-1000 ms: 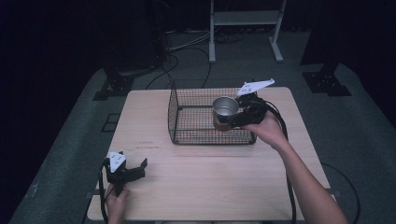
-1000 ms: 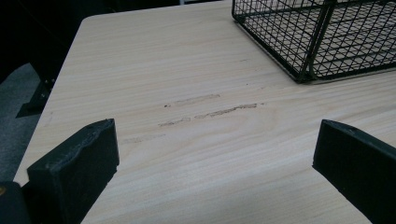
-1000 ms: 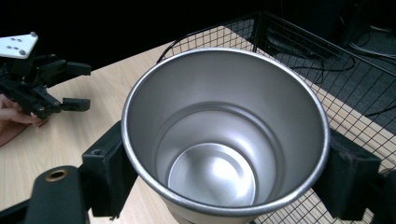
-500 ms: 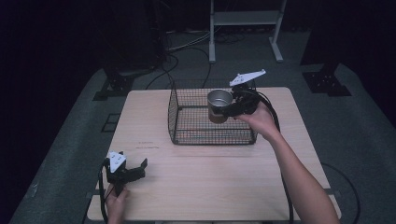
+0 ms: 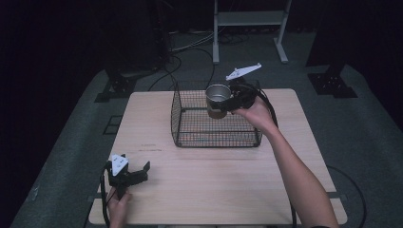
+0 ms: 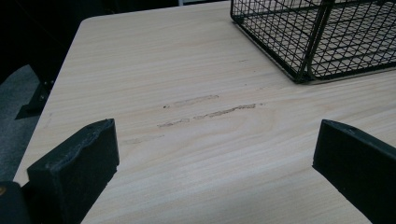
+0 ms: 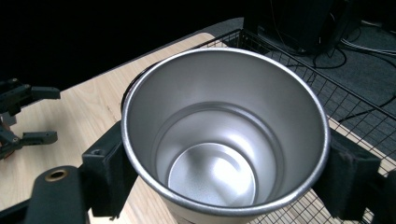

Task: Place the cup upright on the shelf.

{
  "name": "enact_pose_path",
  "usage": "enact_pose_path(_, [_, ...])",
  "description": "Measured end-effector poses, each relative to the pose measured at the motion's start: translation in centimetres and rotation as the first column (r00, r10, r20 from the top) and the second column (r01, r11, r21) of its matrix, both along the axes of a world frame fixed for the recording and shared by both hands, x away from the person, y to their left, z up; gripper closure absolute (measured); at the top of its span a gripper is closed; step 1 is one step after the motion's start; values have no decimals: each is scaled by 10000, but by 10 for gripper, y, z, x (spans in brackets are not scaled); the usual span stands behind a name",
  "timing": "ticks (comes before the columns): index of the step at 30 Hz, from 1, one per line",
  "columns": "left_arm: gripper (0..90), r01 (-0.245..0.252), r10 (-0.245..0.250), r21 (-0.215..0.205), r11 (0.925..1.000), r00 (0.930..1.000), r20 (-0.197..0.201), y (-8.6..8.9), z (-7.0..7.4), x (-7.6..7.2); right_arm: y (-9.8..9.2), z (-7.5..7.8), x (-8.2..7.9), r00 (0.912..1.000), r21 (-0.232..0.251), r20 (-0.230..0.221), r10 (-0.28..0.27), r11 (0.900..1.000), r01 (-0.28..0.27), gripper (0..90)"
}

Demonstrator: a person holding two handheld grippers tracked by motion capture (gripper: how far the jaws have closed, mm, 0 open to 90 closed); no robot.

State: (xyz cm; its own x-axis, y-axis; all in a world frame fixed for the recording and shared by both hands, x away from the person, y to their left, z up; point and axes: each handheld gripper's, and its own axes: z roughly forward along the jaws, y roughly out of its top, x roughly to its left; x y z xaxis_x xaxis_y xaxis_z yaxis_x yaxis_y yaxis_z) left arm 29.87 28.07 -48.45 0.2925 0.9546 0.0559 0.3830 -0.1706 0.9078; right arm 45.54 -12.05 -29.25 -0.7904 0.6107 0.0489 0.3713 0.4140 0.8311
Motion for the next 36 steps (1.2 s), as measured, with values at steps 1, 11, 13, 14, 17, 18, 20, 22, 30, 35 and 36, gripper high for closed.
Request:
enact_pose_path(1, [0, -2, 2, -7, 10000, 10000, 4, 0, 0, 0, 0, 0, 0, 10000, 0, 0, 0, 10000, 0, 180])
enact_pose_path(11, [0, -2, 2, -9, 10000, 10000, -1, 0, 0, 0, 11, -3, 15, 9999, -150, -27, -109, 9998, 108, 180])
enact_pose_path(13, [0, 15, -15, 9, 10000, 10000, -19, 0, 0, 0, 13, -9, 20, 9998, -261, -148, -164, 9995, 160, 180])
enact_pose_path(14, [0, 15, -15, 9, 10000, 10000, -19, 0, 0, 0, 14, -11, 21, 9996, -335, -192, -191, 9993, 185, 180])
enact_pose_path(17, [0, 13, -13, 4, 10000, 10000, 0, 0, 0, 0, 17, -16, 27, 9995, -418, -245, -211, 9989, 200, 180])
enact_pose_path(18, [0, 13, -13, 4, 10000, 10000, 0, 0, 0, 0, 17, -16, 27, 9995, -418, -245, -211, 9989, 200, 180])
enact_pose_path(20, [0, 3, -3, -9, 10000, 10000, 18, 0, 0, 0, 18, -19, 30, 9991, -361, -314, -292, 9990, 280, 180])
enact_pose_path(22, [0, -5, 6, -47, 10000, 10000, 41, 0, 0, 0, 20, -26, 35, 9984, -411, -466, -336, 9987, 317, 180])
enact_pose_path(30, [0, 22, -22, 33, 10000, 10000, -20, 1, 0, -1, 23, -36, 43, 9974, -249, -598, -399, 9989, 384, 180])
enact_pose_path(35, [0, 55, -55, 79, 10000, 10000, -32, 1, 1, -1, 24, -42, 49, 9968, -177, -587, -550, 9984, 541, 180])
enact_pose_path(36, [0, 65, -64, 78, 9999, 10000, -28, 1, 1, -1, 24, -42, 49, 9968, -177, -587, -550, 9984, 541, 180])
